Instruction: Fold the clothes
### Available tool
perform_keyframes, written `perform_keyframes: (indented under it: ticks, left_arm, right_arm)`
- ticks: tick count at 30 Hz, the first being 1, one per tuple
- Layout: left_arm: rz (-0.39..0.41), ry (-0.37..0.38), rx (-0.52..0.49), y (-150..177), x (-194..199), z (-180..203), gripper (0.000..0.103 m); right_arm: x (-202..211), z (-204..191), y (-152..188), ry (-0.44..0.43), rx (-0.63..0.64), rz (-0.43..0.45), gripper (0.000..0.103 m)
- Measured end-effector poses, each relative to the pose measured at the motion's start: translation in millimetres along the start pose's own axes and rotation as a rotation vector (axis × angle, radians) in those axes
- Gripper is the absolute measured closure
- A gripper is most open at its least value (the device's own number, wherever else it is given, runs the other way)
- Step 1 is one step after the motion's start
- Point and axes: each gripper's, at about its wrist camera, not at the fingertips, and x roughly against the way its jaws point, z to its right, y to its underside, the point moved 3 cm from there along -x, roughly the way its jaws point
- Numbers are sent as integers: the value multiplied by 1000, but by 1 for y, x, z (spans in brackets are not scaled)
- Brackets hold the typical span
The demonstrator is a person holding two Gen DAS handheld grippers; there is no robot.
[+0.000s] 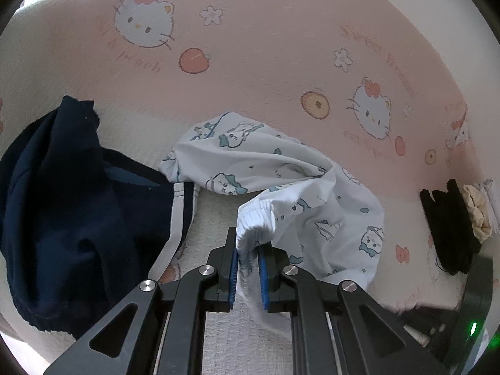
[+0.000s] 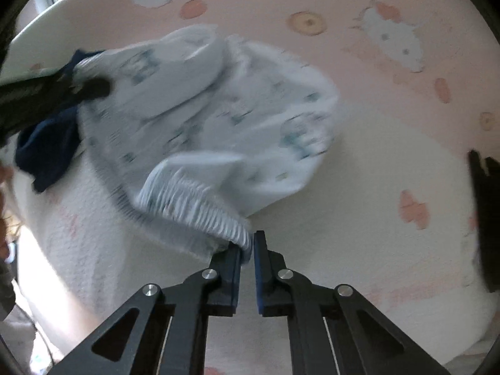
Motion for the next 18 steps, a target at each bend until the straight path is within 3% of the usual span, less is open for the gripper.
perform_keyframes:
  ticks: [8, 13, 18]
  left_arm:
    - [-44, 80, -27, 4, 0, 20, 93]
    - [-72, 122, -75, 10, -1, 43, 93]
    - [-69, 106, -147, 13, -1, 65, 93]
  right_arm:
    - [9, 62, -24, 49, -123, 26, 98]
    - [18, 94, -46, 142, -91, 66, 98]
    - [9, 104, -59, 104, -201, 112, 98]
